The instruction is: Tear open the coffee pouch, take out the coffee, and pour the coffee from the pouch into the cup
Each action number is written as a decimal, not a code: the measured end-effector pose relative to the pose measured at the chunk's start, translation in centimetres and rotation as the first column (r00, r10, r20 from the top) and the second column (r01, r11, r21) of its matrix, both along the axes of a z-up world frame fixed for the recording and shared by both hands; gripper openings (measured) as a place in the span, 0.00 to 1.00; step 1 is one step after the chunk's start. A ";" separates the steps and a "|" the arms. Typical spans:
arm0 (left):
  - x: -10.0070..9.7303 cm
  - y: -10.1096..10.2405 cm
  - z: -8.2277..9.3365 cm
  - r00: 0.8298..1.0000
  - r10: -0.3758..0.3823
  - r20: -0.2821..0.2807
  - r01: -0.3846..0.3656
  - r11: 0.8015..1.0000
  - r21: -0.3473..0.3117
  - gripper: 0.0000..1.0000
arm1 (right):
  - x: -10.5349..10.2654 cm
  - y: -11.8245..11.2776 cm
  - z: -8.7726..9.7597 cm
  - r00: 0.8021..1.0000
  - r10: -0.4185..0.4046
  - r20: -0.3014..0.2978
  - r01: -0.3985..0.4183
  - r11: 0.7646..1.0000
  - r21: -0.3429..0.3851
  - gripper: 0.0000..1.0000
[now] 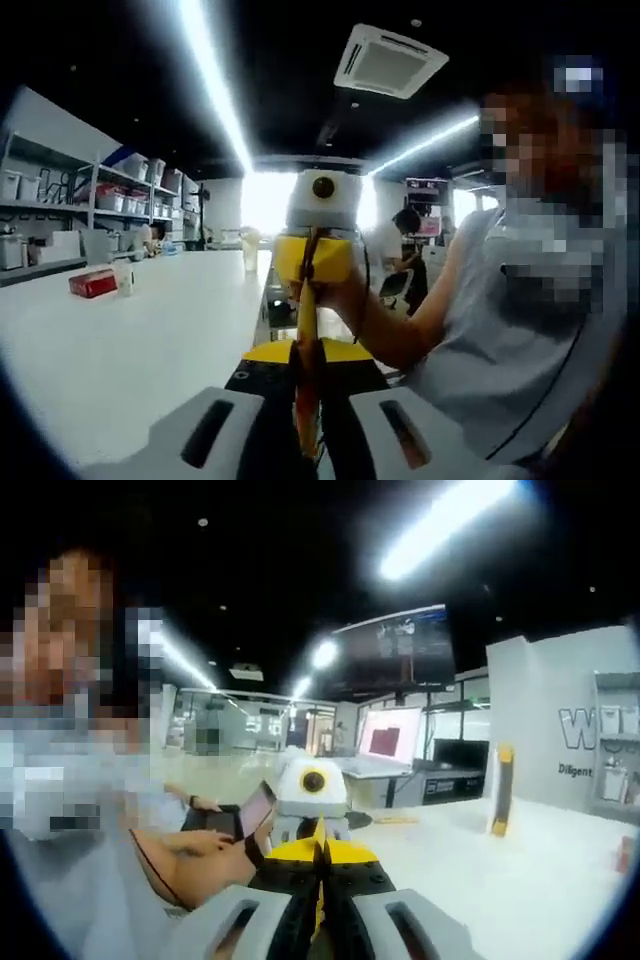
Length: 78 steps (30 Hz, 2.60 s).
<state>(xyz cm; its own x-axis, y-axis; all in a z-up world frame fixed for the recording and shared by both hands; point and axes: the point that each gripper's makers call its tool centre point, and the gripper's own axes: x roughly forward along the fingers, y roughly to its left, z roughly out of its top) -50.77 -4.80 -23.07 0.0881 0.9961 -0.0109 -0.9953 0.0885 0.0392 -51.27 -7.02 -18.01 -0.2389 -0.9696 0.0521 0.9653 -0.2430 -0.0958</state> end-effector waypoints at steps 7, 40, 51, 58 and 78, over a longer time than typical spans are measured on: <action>0.1 -0.2 1.1 1.000 0.006 0.020 -0.007 0.999 0.047 0.10 | -0.2 0.0 0.9 0.999 0.027 0.045 -0.022 0.995 -0.097 0.01; -1.6 0.8 0.1 0.997 0.077 -0.019 -0.077 0.997 0.007 0.10 | -1.3 -0.2 0.0 0.999 0.020 0.041 -0.016 0.995 -0.102 0.02; -3.3 0.1 0.6 0.987 0.158 -0.030 -0.157 0.987 0.038 0.10 | -1.9 -0.3 -0.2 0.992 -0.006 -0.123 -0.006 0.995 -0.100 0.21; -4.1 -0.1 0.2 0.982 0.189 -0.028 -0.188 0.982 0.033 0.10 | -2.6 0.3 -0.3 0.994 -0.035 -0.106 0.022 0.993 -0.120 0.23; -5.0 -0.4 1.1 0.969 0.248 -0.008 -0.247 0.968 0.048 0.10 | -6.9 8.0 -3.3 0.964 -0.266 -0.030 0.257 0.950 -0.175 0.31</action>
<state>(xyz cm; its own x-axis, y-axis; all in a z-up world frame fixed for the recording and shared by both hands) -55.73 -5.24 -22.00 -0.1610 0.9863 0.0365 -0.9853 -0.1627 0.0518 -58.18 1.03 -21.27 -0.4751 -0.8497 0.2285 0.8605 -0.5029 -0.0810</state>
